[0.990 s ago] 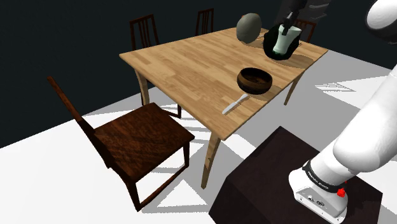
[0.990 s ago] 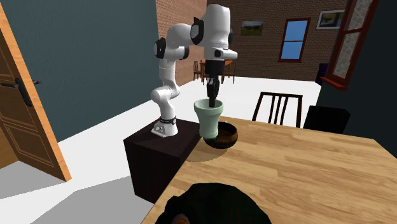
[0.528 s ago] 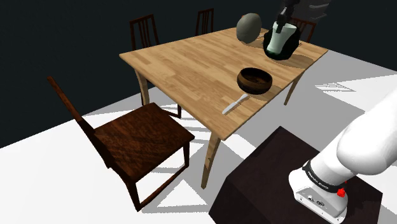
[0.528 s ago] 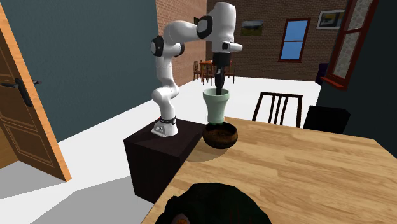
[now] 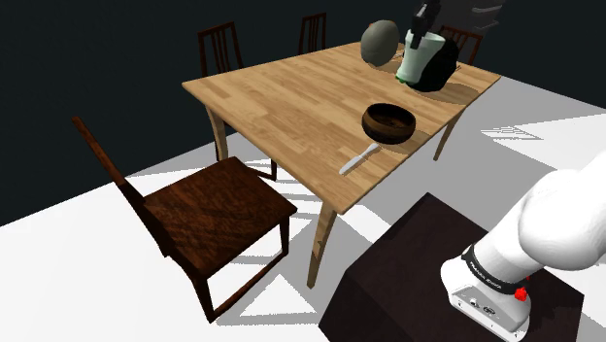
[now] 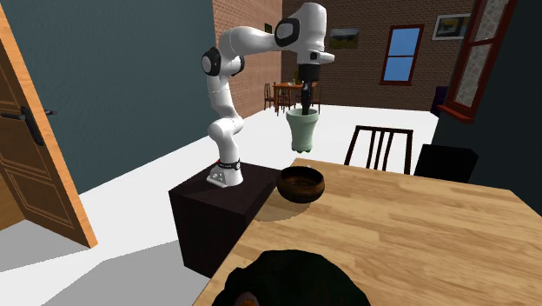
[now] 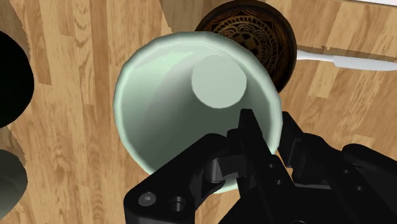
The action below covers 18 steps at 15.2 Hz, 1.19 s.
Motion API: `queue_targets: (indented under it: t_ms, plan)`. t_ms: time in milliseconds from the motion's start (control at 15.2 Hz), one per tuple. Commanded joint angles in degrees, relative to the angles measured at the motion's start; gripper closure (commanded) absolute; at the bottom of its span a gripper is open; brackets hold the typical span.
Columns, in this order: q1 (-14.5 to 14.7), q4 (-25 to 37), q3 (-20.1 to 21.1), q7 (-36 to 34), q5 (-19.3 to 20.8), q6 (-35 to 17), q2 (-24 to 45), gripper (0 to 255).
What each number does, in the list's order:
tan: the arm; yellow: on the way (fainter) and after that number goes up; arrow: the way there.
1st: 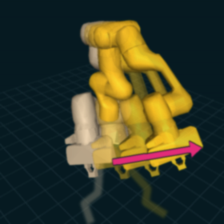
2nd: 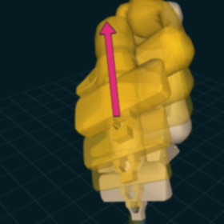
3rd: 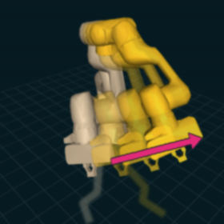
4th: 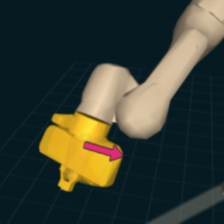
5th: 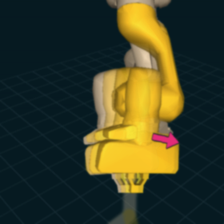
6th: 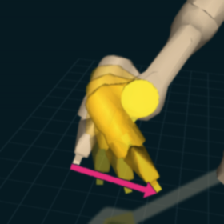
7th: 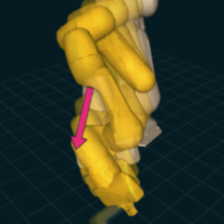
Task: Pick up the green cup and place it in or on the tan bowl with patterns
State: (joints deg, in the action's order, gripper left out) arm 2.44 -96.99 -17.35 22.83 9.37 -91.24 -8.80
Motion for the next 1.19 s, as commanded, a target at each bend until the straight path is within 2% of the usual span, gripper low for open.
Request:
queue_targets:
  t_ms: [0, 1122]
  plan:
    - [1.2, 0.0, 1.9, -3.0, 0.2, 1.4, -1.0, 255]
    - [0.9, -15.5, 1.6, -5.0, 1.1, -11.7, -3.2, 255]
